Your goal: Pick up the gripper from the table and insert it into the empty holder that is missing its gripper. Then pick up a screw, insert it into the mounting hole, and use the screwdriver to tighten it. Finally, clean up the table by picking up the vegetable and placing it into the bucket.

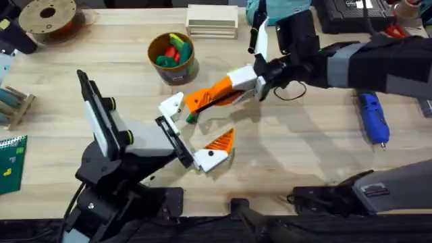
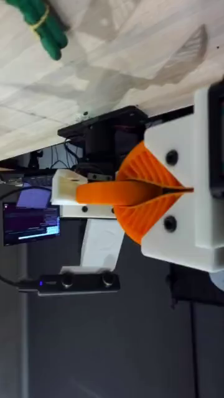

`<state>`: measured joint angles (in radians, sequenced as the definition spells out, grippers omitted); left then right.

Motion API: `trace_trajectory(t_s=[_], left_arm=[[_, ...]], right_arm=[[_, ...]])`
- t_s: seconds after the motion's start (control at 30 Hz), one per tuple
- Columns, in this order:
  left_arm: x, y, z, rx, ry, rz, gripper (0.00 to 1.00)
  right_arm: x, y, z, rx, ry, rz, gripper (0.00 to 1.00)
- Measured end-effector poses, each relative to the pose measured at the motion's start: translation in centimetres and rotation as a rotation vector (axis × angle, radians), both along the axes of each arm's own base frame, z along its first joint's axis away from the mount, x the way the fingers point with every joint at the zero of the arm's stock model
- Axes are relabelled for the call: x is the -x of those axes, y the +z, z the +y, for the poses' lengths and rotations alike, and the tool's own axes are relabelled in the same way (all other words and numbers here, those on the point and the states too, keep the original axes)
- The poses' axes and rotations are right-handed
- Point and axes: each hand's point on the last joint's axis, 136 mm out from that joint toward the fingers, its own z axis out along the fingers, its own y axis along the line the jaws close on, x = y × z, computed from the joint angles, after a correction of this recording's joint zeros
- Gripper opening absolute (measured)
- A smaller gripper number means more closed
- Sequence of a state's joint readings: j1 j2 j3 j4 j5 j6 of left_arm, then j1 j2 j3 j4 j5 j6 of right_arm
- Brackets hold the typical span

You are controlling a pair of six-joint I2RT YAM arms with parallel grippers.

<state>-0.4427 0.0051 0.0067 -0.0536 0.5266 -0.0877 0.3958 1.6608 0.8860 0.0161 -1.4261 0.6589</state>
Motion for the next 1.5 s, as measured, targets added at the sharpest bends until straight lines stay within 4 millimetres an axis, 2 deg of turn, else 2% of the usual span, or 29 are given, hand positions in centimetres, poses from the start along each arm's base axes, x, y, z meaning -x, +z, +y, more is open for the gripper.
trace_trajectory(t_s=[0.23, 0.6, 0.9, 1.17, 1.5], left_arm=[[-0.1, 0.0, 0.0, 0.003, 0.005, 0.007, 0.987], [-0.3, 0.0, 0.2, 0.004, 0.020, 0.008, 0.987], [-0.5, -0.1, 0.4, 0.004, 0.037, 0.011, 0.987], [-0.8, -0.1, 0.6, 0.005, 0.057, 0.012, 0.987], [-1.4, -0.1, 1.2, 0.005, 0.105, 0.015, 0.987]], right_arm=[[0.4, -1.1, 1.2, 0.022, 0.026, 0.041, 0.019], [-0.2, -0.6, 1.9, 0.019, 0.013, 0.015, 0.019], [0.3, -0.9, 3.1, 0.045, 0.016, 0.019, 0.018], [-0.1, -0.8, 3.5, 0.046, 0.009, 0.013, 0.018], [-1.1, -1.1, 6.1, 0.031, 0.087, 0.050, 0.018]])
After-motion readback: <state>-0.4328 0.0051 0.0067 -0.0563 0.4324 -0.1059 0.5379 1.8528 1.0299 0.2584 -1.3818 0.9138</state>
